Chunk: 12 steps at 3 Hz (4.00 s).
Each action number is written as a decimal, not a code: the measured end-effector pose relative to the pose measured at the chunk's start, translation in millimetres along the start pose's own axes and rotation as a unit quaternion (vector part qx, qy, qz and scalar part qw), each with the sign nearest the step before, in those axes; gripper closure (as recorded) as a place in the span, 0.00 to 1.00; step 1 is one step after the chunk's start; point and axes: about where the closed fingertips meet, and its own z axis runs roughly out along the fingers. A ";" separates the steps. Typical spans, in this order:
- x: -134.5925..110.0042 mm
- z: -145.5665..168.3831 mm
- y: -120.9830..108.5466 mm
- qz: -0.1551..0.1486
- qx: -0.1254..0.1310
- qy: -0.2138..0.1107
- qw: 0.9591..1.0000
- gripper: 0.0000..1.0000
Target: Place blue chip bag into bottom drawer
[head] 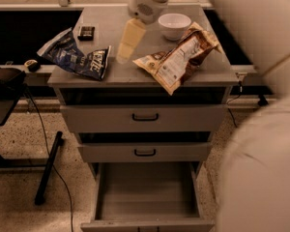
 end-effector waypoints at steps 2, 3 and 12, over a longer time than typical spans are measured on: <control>-77.9 104.2 -17.2 -0.029 -0.017 0.019 0.999 0.00; -83.0 145.7 -17.6 -0.018 -0.032 0.016 0.999 0.09; -43.4 91.1 -54.7 0.061 0.027 -0.163 0.984 0.00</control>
Offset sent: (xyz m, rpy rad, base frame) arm 0.0831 0.1486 -0.0918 -0.0691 0.0104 0.0341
